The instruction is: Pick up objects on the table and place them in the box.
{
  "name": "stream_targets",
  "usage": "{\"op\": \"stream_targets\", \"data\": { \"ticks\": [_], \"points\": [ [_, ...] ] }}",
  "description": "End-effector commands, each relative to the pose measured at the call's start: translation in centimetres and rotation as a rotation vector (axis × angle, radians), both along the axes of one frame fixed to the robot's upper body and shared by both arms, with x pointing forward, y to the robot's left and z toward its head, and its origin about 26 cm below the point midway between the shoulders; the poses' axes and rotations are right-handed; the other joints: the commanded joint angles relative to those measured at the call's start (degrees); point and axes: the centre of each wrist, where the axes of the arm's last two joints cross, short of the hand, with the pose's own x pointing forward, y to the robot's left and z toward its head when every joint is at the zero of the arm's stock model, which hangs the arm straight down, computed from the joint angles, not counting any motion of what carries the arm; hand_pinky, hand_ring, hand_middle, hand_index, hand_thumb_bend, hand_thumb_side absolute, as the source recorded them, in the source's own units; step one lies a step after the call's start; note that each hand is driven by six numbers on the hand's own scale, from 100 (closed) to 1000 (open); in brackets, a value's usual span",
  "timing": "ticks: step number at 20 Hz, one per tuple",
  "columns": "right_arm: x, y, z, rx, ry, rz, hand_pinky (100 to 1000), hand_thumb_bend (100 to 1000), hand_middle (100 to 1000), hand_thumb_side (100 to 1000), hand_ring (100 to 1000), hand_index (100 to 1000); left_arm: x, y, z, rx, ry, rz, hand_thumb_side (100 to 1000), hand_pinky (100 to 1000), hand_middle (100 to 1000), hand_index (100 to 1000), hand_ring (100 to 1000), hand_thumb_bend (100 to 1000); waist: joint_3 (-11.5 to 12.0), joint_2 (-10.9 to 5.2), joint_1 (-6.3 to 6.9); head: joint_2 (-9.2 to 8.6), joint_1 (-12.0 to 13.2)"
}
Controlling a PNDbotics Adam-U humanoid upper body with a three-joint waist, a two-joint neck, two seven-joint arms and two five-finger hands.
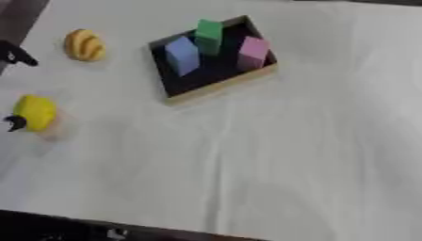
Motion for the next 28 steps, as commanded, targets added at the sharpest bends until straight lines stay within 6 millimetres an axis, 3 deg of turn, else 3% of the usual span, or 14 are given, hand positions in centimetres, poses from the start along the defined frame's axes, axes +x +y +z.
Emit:
{"op": "stream_targets", "data": {
  "ticks": [1, 17, 28],
  "points": [
    [-0.6, -0.5, 1.2, -0.006, -0.033, -0.012, 929, 100, 874, 622, 881, 838, 0.2, 0.4, 0.7, 0.024, 0.002, 0.021, 100, 898, 841, 887, 872, 545, -0.06, -0.39, 0.34, -0.64, 0.42],
    [-0.4, -0.2, 0.9, 0.008, -0.027, 0.001, 933, 100, 874, 630, 882, 838, 2.0, 2.1, -0.6, 0.029, 0.061, 0.088, 100, 861, 810, 881, 847, 496, -0.69, 0.62, -0.08, -1.38, 0.21],
    [-0.2, -0.1, 0.7, 0.019, -0.028, 0.011, 935, 100, 874, 634, 883, 842, 3.0, 3.2, -2.2, 0.093, 0.114, 0.117, 100, 851, 815, 876, 840, 511, -1.09, 1.0, -0.26, -1.6, 0.61]
  ]
}}
